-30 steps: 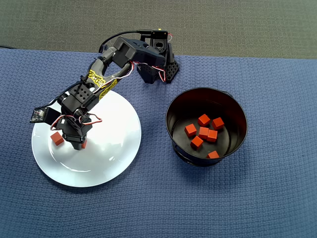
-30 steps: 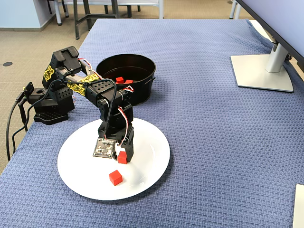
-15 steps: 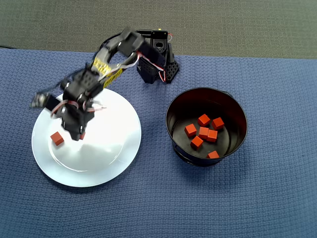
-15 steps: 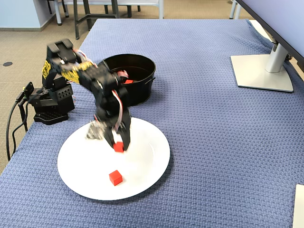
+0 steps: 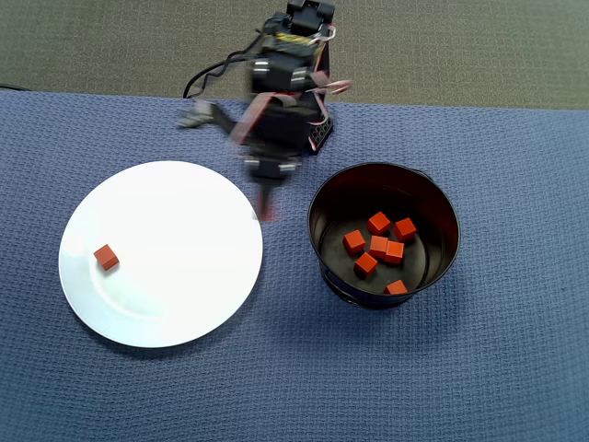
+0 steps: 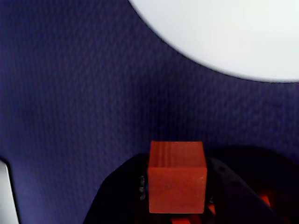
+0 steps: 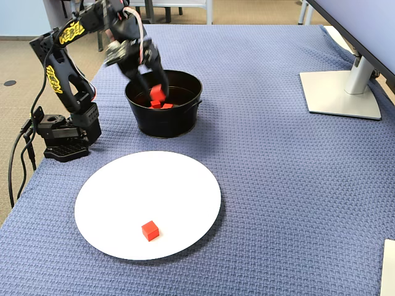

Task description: Pick up the red cubes from the white plate and place them in the black recipient

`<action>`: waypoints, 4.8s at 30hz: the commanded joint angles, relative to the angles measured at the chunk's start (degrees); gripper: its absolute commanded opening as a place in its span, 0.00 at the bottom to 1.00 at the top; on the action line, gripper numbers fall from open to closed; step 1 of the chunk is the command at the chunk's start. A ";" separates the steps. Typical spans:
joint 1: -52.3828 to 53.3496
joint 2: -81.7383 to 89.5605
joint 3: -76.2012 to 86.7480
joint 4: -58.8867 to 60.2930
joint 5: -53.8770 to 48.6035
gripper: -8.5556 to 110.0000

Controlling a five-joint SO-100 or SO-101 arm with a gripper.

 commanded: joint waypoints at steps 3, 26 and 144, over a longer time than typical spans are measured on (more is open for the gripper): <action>-28.39 6.15 9.32 -5.27 2.02 0.39; 41.31 -36.47 -16.35 -14.77 -21.80 0.23; -26.89 24.61 17.05 -10.11 12.04 0.34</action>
